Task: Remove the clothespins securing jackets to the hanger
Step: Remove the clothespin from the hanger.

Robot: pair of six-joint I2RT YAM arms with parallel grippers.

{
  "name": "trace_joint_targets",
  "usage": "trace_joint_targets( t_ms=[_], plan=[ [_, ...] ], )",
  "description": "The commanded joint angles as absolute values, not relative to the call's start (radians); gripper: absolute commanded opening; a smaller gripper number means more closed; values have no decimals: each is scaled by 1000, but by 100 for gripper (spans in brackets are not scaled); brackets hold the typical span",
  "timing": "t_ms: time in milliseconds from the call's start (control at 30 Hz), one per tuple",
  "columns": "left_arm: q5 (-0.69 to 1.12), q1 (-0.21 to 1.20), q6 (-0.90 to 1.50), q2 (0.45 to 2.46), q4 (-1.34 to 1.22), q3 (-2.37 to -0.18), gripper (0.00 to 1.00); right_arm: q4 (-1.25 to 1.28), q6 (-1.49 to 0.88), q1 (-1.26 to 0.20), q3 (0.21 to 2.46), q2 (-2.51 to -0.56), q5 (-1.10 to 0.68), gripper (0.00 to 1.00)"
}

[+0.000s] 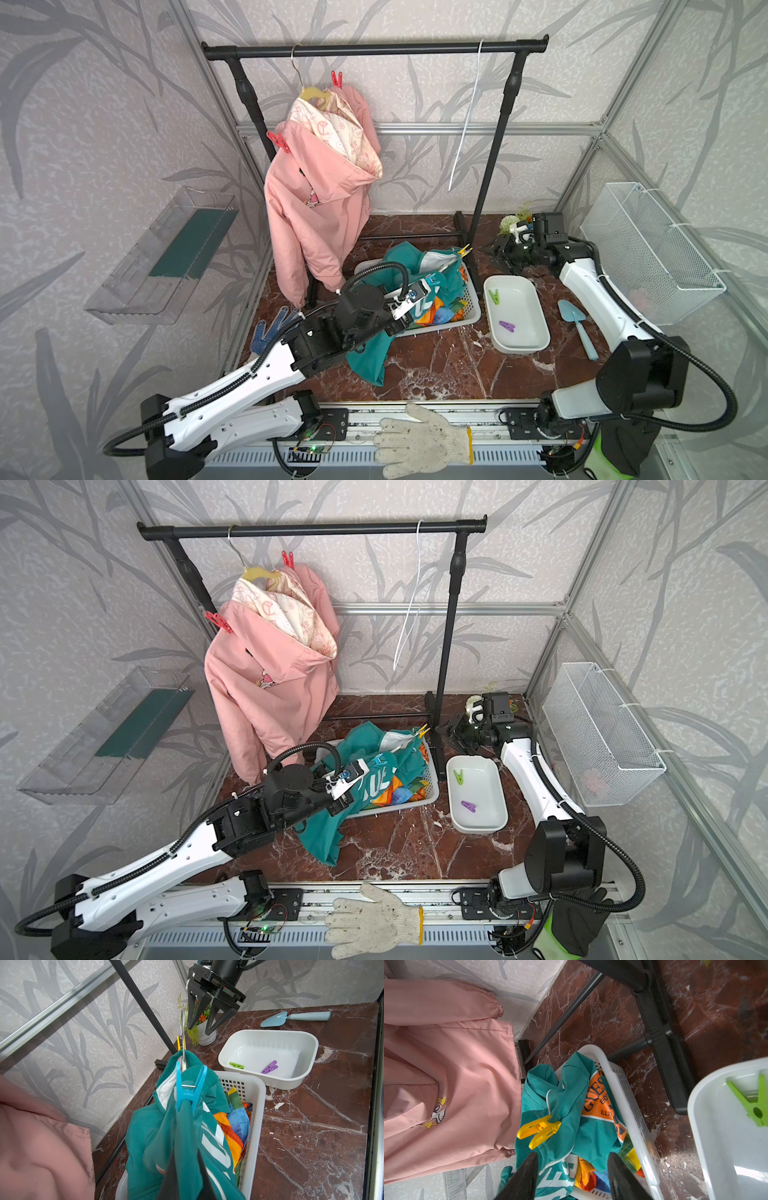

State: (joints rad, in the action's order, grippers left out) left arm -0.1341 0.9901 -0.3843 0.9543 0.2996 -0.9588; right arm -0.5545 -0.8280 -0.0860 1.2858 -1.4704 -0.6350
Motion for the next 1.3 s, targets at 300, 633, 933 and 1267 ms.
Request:
trace_joint_targets(
  t_ms=[300,633,933,1267],
  plan=[
    [-202,1057,-492,1009,288,-998,0,-566,-864,-136,1356,-1518,-645,49],
    [-222,1078,-508,1015,278,-996,0,-602,-843,-169,1385,-1563,-634,39],
    [-250,1097,-528,1026,279,-998,0,-627,-826,-170,1379,-1583,-624,37],
    [-286,1117,-547,1028,278,-992,0,-621,-812,-170,1378,-1599,-600,25]
  ],
)
